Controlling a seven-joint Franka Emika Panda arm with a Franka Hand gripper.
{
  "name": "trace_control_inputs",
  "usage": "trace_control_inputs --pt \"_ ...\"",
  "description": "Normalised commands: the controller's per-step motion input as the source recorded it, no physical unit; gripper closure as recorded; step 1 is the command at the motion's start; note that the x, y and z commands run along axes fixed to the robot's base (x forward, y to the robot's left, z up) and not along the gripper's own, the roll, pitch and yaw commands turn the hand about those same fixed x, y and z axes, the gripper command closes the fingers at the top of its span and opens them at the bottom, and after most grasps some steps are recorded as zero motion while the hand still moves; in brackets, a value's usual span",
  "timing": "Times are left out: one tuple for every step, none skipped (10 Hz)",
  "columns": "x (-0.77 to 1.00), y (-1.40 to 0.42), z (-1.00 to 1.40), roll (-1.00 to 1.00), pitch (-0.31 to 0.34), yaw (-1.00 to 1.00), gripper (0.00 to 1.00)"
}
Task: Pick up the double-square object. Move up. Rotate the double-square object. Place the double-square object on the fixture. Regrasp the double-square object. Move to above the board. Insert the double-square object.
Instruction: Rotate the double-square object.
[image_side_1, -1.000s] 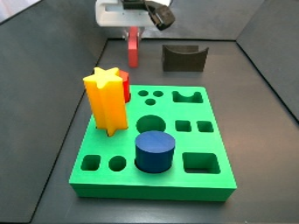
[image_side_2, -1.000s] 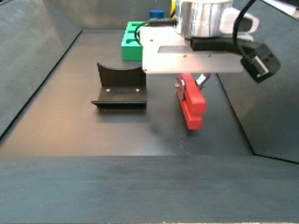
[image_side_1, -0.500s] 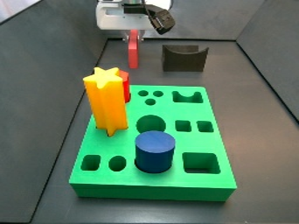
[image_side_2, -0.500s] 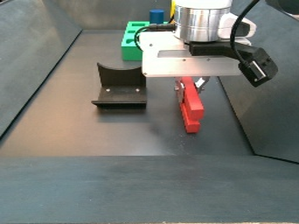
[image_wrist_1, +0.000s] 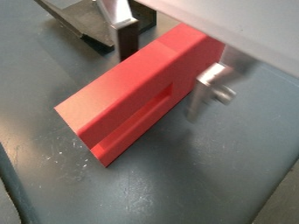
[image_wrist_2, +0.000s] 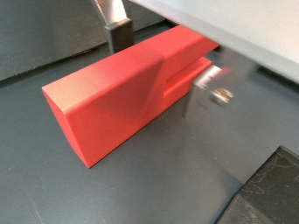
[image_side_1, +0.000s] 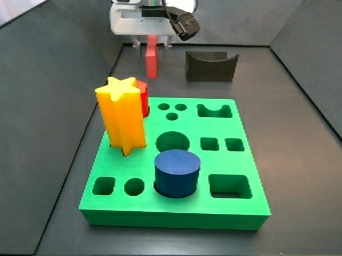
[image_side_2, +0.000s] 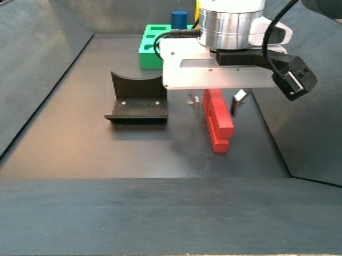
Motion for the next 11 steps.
trace_control_inputs --pt "0.00 0.00 1.00 0.00 0.000 0.00 0.00" --pt "-0.02 0.00 1.00 0.00 0.027 0.00 0.00" --pt "-0.03 0.00 1.00 0.01 0.042 -0.01 0.00" --pt "-0.02 0.01 1.00 0.02 0.057 -0.01 0.00" --pt "-0.03 0.01 1.00 0.04 0.069 -0.02 0.00" --pt "-0.03 0.01 0.89 0.06 0.066 -0.02 0.00" --pt "-0.03 0.01 0.78 0.06 0.065 -0.01 0.00" --pt "-0.03 0.00 0.62 0.07 0.066 -0.01 0.00" --pt "-0.03 0.00 0.41 0.09 0.065 0.00 0.00" --pt "-0.02 0.00 0.21 0.09 0.070 0.01 0.00" --pt "0.00 0.00 0.00 0.00 0.000 1.00 0.00"
